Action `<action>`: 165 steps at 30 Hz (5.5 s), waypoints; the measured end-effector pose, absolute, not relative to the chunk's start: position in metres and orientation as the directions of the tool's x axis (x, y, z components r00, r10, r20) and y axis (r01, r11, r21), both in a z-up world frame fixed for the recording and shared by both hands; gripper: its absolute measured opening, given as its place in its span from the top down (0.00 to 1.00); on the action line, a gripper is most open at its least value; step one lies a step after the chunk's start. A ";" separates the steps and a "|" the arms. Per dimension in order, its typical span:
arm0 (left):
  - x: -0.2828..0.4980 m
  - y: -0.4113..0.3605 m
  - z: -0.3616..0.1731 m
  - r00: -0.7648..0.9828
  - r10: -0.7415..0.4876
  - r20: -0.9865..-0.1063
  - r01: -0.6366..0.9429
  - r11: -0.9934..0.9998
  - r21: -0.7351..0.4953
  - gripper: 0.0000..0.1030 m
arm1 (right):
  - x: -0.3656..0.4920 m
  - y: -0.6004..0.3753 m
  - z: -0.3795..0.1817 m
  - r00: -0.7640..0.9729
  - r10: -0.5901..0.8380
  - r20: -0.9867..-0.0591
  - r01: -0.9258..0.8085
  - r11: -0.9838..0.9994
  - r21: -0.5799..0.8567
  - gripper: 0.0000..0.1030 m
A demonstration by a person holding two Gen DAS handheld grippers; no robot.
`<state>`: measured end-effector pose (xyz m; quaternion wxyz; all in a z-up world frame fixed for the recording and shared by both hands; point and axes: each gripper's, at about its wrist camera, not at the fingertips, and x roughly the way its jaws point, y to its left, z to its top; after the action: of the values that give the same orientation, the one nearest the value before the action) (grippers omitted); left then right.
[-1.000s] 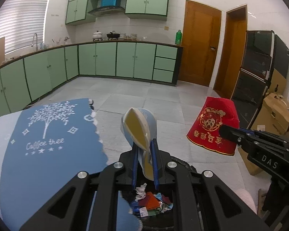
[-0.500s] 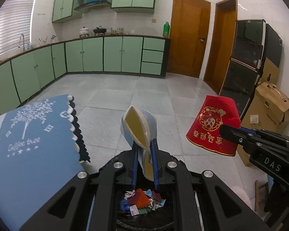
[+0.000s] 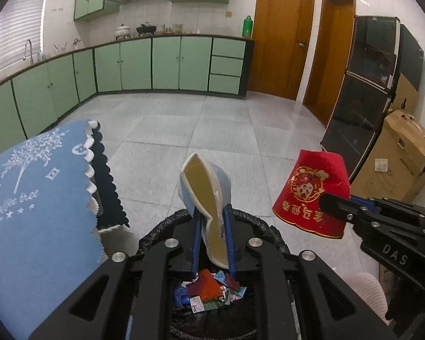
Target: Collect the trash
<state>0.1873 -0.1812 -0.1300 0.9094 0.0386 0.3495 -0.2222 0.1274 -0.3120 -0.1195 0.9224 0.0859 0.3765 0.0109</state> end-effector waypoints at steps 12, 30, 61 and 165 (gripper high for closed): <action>0.205 -0.169 -0.144 0.641 -0.348 -0.684 0.389 0.916 -0.101 0.59 | 0.142 -0.316 -0.135 0.695 0.053 -0.717 0.072 0.987 0.142 0.42; 0.188 -0.129 -0.098 0.735 -0.314 -0.601 0.340 0.938 -0.075 0.17 | 0.128 -0.309 -0.099 0.741 0.061 -0.669 0.058 0.986 0.155 0.08; 0.112 -0.070 -0.027 0.829 -0.274 -0.488 0.271 0.959 -0.079 0.06 | 0.071 -0.250 -0.015 0.807 0.176 -0.563 -0.107 0.982 0.153 0.05; 0.089 -0.057 -0.012 0.852 -0.262 -0.454 0.256 0.964 -0.076 0.06 | 0.059 -0.226 -0.001 0.818 0.200 -0.540 -0.157 0.980 0.125 0.05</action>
<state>0.0893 -0.0569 -0.0121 0.9622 -0.0063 0.2369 -0.1346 0.0591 -0.2260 -0.0006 0.9526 0.0371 0.2869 0.0937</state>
